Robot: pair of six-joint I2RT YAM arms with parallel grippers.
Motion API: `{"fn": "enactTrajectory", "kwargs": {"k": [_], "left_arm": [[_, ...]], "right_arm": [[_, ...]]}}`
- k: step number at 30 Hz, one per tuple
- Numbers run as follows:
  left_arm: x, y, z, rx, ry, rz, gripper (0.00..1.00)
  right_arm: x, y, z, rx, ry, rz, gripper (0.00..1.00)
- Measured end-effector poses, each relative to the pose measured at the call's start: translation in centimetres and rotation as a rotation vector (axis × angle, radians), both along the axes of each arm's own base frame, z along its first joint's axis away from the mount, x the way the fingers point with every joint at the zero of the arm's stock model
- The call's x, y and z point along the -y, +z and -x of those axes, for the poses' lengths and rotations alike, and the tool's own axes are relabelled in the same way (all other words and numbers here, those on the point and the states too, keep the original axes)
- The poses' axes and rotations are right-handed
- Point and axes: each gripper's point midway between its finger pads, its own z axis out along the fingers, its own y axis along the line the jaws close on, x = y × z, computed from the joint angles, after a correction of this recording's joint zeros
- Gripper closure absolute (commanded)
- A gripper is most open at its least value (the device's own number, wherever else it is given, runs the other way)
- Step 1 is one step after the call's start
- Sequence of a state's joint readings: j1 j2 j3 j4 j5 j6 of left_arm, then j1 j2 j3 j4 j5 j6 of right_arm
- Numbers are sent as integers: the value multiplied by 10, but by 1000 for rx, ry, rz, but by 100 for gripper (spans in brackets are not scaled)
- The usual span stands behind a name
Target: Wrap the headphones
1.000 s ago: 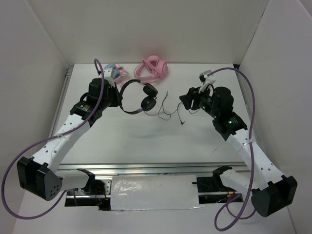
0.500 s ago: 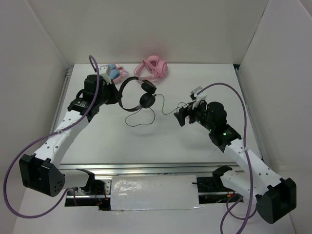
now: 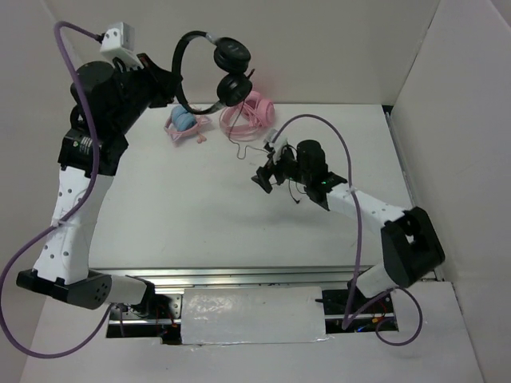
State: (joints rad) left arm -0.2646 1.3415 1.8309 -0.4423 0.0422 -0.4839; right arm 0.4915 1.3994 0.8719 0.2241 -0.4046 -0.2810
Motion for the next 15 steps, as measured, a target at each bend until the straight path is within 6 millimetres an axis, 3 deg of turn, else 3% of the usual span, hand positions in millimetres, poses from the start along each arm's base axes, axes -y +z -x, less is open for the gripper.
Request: {"fn": "enactTrajectory", "kwargs": {"k": [6,10,15], "left_arm": [[-4,52,0,72,16,35,100],[-11,66,-8,84,38,42,100],[-23,69,-7,80,64,42,100]], "right_arm": [[-72,1,-54,34,66,-54,0],[-107,4,-90,59,3,-143,0],[-132,8,-125,62,-90,-222,0]]}}
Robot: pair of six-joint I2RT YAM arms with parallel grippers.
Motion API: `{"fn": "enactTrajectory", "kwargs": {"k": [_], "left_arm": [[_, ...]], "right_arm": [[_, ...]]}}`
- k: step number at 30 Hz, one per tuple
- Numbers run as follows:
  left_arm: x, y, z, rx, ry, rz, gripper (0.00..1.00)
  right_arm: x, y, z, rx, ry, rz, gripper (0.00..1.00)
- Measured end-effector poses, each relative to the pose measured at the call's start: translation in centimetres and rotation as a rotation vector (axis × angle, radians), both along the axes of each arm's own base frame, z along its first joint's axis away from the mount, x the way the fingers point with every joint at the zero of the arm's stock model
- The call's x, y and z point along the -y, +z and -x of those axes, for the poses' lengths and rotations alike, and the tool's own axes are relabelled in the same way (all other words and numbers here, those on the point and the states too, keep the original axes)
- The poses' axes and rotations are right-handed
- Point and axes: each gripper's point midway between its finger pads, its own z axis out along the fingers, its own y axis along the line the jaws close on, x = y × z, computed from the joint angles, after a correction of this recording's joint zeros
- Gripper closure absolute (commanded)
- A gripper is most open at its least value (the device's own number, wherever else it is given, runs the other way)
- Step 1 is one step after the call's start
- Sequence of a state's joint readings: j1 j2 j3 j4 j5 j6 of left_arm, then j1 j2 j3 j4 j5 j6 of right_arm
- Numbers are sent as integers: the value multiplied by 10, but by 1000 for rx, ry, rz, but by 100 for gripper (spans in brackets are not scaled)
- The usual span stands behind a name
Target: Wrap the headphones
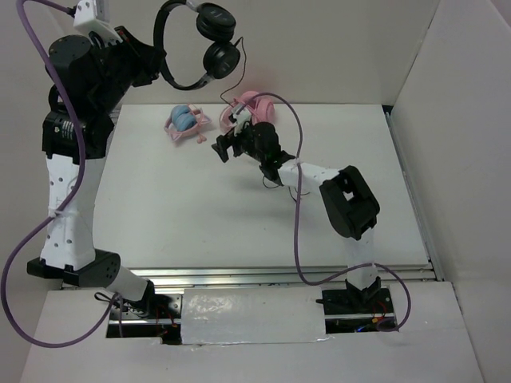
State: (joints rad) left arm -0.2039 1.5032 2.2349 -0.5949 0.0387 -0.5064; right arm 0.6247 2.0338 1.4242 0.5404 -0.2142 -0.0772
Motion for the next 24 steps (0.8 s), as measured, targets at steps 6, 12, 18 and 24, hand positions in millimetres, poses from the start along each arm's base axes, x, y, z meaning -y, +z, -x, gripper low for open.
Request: {"fn": "enactTrajectory", "kwargs": {"k": [6,12,18,24], "left_arm": [[-13,4,6,10,32,8,100],[-24,10,6,12,64,57,100],[-36,-1,-13,-18,152,134,100],[-55,-74,-59,-176,387,140,100]], "right_arm": [[0,3,29,-13,59,-24,61],[-40,-7,109,-98,309,-11,100],[-50,-49,234,-253,471,70,100],[-19,-26,267,-327,282,153,100]]}}
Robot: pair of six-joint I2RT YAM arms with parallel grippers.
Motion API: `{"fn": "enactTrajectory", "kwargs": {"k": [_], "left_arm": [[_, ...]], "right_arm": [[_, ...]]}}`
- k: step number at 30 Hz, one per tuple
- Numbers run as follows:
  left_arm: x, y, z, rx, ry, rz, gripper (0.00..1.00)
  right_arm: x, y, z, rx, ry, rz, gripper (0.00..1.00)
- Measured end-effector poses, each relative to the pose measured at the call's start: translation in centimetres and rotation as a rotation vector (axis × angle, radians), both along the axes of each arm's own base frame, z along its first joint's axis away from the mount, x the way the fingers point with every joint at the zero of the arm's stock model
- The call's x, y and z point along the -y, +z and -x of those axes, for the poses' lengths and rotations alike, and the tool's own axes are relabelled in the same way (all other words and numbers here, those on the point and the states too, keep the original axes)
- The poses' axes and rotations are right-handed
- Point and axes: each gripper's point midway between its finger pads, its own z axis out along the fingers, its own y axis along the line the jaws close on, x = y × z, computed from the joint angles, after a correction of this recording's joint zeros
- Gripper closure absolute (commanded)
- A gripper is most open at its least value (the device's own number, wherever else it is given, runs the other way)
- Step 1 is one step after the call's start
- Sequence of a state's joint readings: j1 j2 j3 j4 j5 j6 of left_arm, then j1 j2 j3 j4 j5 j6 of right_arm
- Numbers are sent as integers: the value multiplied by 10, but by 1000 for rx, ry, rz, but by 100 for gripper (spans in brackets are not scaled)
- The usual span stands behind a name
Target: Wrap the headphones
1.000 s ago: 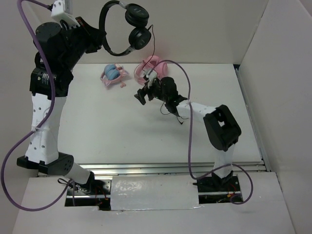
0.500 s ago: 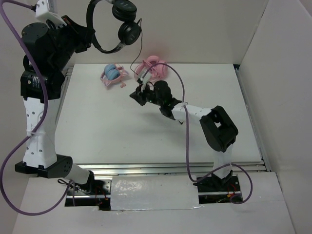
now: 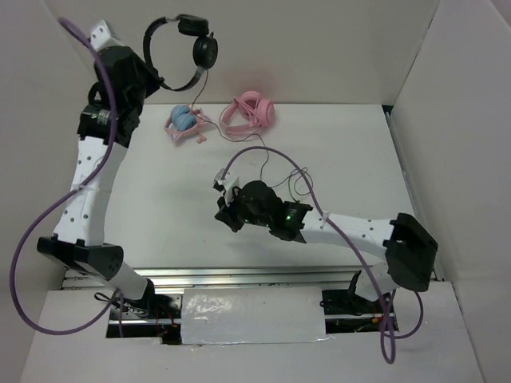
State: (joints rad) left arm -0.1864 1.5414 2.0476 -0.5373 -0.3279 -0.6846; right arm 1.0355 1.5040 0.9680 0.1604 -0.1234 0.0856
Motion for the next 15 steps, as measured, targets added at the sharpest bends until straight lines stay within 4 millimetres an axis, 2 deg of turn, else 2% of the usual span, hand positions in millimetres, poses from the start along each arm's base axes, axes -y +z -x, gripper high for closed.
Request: {"fn": "enactTrajectory", "kwargs": {"k": [3,6,9,11,12,14,15], "left_arm": [[-2,-69,-26,-135,76,-45,100],[6,-146,-38,-271,101,-126,100],[21,-221,-31,-394,79,-222,100],[30,-255,-22,-446,54,-268,100],[36,-266,-19,-457,38,-280,100],[42,-276,-13,-464,18,-289,100],[42,-272,-12,-453,14,-291,100]], "right_arm": [[16,30,7,30,-95,57,100],[32,64,14,79,-159,111,100],[46,104,13,143,-204,123,100],[60,130,4,188,-246,106,98],[70,139,-3,204,-274,91,77],[95,151,-22,221,-346,53,54],[111,151,-36,227,-395,35,22]]}}
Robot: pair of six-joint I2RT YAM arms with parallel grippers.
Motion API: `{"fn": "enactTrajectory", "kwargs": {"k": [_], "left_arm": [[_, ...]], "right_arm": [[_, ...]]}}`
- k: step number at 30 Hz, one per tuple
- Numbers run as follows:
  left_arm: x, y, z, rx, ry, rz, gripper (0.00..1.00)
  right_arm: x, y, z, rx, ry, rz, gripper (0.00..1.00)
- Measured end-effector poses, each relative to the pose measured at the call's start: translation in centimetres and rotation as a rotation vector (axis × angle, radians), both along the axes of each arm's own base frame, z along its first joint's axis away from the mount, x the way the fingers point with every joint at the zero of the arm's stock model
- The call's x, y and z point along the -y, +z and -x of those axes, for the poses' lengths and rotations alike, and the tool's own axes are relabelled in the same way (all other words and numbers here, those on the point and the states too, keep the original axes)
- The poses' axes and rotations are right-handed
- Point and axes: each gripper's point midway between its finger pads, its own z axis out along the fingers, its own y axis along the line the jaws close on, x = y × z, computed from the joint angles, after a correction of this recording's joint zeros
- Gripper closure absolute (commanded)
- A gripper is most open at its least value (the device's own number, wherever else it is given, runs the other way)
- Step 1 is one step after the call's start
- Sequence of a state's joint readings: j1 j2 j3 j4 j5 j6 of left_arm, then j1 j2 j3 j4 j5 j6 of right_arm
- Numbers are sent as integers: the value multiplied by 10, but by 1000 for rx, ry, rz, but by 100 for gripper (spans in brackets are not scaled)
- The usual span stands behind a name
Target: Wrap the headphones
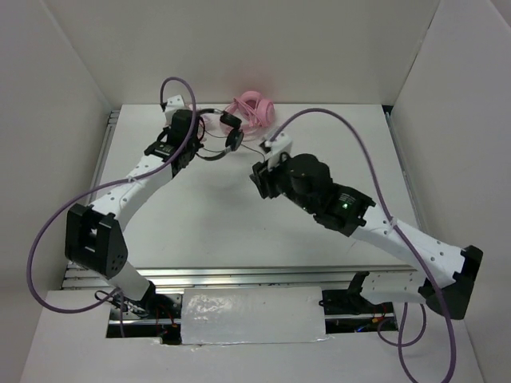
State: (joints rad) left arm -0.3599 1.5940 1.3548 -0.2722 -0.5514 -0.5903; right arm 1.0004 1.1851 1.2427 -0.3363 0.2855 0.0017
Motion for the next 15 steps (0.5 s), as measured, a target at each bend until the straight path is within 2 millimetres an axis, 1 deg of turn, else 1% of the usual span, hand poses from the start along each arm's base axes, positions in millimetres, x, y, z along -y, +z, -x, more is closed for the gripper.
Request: {"fn": "enactTrajectory", "kwargs": {"k": [1,2,4,5,7,8,9,10,11,13,15], "left_arm": [[-1,8,0,20,-4,1,100],[-2,22,1,50,-5,10,100],[-3,57,3,124,-12,37,100],[-4,80,5,175,-14,56,100],[-5,126,12,274,-26,99,100],[-5,151,18,328,-36,122,100],[-5,170,23,370,-46,140,100],[-4,199,32,429,-67,169,100],[-4,219,37,469,-84,188,100],[0,259,48,549,-131,227,100],[5,287,56,598,-175,251,100]], "right_arm": [[16,-4,-13,7,-42,-22,2],[27,-11,-23,9,-70,-33,0],[54,-38,-42,12,-128,-32,0],[64,-55,-49,3,-151,-26,0],[77,-84,-57,-10,-159,-29,0],[83,-96,-60,-12,-160,-25,0],[88,-104,-63,-9,-157,-22,0],[92,-109,-68,0,-154,-12,0],[96,-109,-73,21,-156,-7,0],[96,-102,-88,85,-133,1,0],[91,-97,-104,138,-87,14,0]]}}
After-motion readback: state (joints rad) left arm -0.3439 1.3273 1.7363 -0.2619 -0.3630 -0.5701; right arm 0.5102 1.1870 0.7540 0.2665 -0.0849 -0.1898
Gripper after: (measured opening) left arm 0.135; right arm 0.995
